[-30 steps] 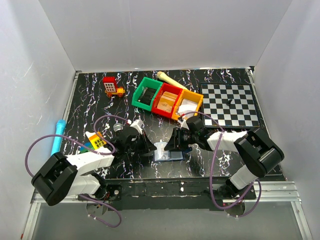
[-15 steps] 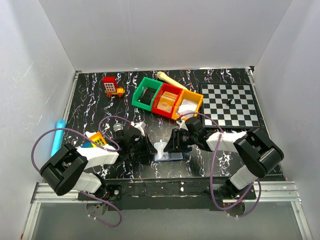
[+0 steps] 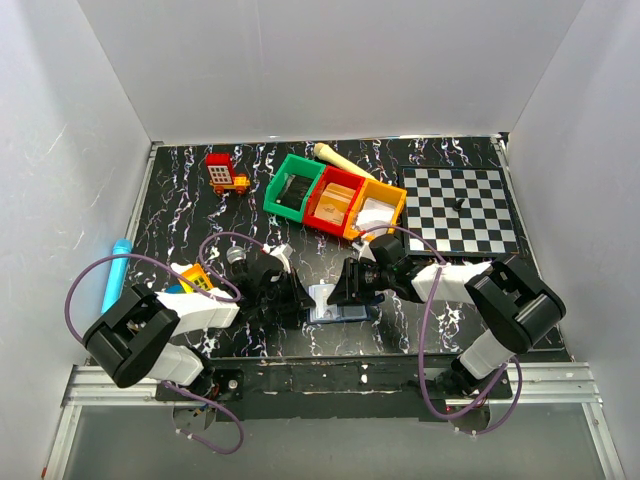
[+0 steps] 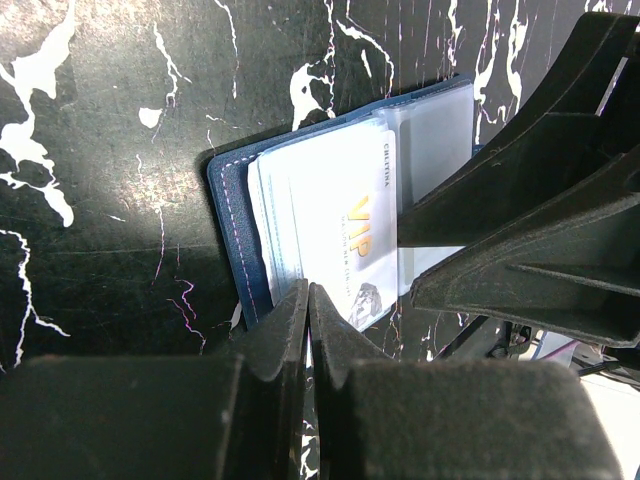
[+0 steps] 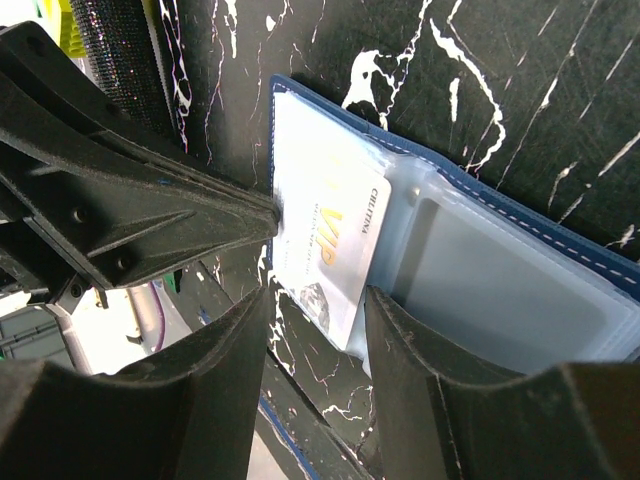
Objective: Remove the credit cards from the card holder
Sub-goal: Remove the credit card from the card holder.
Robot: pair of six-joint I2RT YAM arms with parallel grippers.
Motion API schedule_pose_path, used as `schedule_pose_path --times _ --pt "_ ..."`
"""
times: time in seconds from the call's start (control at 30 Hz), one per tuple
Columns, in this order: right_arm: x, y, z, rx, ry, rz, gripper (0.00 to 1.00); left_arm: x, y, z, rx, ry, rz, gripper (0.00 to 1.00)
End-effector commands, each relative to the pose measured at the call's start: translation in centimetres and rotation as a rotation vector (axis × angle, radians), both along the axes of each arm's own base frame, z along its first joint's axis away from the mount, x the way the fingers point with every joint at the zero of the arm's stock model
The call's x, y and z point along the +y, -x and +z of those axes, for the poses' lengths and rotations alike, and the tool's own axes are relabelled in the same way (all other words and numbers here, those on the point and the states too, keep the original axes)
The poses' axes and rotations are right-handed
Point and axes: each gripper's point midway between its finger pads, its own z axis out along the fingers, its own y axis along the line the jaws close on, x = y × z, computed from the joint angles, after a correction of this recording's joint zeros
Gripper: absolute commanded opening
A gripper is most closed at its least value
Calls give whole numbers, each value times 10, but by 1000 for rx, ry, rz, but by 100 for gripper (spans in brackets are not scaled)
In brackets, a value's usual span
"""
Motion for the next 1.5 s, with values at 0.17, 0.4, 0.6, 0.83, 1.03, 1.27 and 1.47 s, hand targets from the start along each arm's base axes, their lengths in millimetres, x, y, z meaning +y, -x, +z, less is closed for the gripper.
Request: schedule_pose_path --times 0.17,0.4,0.6,0.83,1.03,1.27,1.47 --pt "5 -7 7 -43 -8 6 51 2 -2 -3 2 -13 12 0" --pt "14 -6 17 -42 -72 35 50 2 -1 -5 9 -16 8 0" --pt "19 -4 23 -37 -122 42 50 2 0 -8 16 -20 7 0" --pt "22 -2 30 -46 -173 53 49 3 0 -11 23 -24 9 0" --pt "25 2 34 -49 -218 77 48 4 1 -14 26 -26 11 0" --pt "27 6 33 -26 -239 100 48 3 1 -12 21 -16 8 0" --pt "26 7 29 -17 -229 101 47 2 1 -11 14 -8 0 0"
